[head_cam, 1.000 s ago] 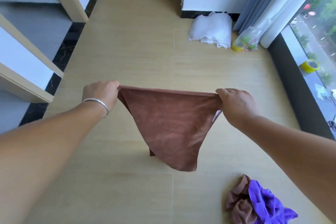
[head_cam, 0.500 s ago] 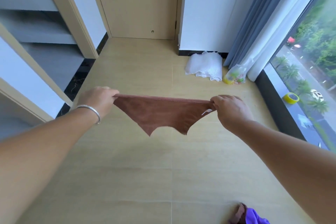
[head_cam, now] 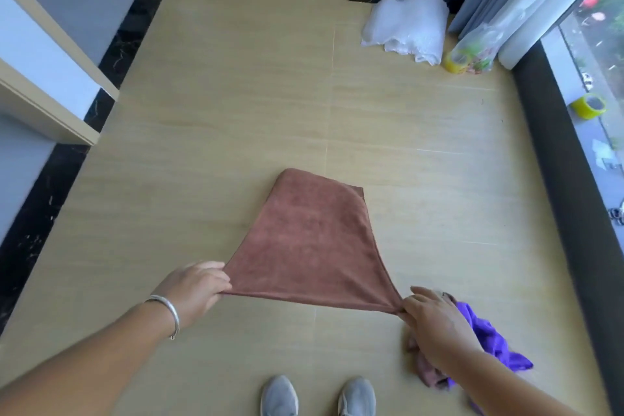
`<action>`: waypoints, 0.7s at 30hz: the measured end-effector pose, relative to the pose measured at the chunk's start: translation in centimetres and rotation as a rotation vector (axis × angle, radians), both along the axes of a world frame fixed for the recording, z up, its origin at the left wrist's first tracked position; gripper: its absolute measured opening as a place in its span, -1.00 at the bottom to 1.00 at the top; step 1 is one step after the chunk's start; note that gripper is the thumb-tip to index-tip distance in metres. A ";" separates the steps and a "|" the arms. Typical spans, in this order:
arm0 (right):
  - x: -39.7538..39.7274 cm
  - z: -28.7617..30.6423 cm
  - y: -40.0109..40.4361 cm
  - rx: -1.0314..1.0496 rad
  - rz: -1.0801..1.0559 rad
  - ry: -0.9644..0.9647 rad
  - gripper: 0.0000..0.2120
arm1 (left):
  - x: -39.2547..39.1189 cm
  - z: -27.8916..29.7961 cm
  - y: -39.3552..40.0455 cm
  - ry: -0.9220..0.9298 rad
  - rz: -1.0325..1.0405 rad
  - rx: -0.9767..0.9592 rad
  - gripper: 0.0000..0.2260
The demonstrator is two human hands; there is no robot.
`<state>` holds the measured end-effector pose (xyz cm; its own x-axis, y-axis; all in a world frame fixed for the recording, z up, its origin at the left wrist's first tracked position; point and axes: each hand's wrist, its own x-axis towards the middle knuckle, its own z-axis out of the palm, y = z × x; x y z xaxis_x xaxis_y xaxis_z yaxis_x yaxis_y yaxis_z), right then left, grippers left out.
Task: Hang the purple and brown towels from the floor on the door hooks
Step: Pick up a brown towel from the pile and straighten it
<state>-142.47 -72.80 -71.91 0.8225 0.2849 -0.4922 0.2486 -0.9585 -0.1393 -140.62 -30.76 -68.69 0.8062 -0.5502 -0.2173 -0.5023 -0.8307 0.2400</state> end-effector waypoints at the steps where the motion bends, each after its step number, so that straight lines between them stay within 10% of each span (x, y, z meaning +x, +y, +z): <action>1: -1.4 -1.4 -0.2 -0.001 0.004 0.026 -0.69 | -1.2 -1.6 -0.4 0.036 -0.006 0.008 -0.59; 13: -8.1 -15.2 -0.8 -0.068 -0.191 0.104 -0.75 | -10.4 -20.8 -2.0 0.423 0.317 -0.001 -0.82; 21: -1.0 -27.8 -1.4 -0.003 -0.430 -0.008 -0.74 | -1.5 -32.7 -4.0 0.372 0.641 -0.021 -0.91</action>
<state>-143.49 -74.18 -99.68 0.8699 -0.0862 -0.4856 -0.1727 -0.9755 -0.1362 -142.09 -34.80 -101.36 0.8457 -0.0038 -0.5336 0.1973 -0.9269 0.3193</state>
